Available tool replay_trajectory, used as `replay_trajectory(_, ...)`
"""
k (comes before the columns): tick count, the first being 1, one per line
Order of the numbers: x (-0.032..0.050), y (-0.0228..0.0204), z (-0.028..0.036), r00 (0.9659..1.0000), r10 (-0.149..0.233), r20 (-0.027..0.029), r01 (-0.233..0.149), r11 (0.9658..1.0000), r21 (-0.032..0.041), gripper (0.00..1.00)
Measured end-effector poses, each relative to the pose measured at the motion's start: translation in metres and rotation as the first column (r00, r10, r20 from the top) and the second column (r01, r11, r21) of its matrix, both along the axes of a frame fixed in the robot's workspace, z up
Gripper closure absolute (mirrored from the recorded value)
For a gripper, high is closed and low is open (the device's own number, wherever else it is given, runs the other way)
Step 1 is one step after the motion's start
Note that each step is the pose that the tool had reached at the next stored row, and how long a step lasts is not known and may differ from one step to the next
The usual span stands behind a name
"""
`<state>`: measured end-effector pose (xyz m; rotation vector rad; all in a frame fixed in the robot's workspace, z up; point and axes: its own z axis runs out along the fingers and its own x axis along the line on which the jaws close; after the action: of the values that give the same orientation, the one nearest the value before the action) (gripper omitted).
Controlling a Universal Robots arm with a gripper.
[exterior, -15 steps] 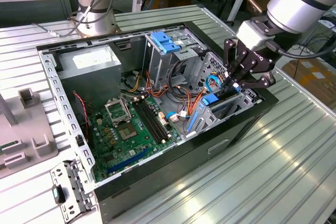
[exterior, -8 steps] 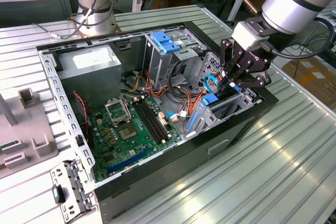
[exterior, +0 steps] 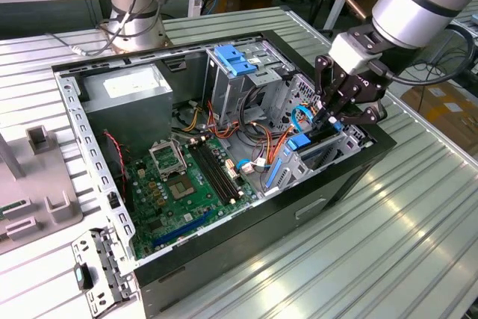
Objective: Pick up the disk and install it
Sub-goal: 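Insert the second disk wire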
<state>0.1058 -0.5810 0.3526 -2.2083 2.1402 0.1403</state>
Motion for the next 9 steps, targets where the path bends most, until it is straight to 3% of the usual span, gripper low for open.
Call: replay_trajectory(9,0.0006,-0.0001,-0.0013,1.0000,0.000,0.0006,0.000,1.0000,-0.0002,0.84)
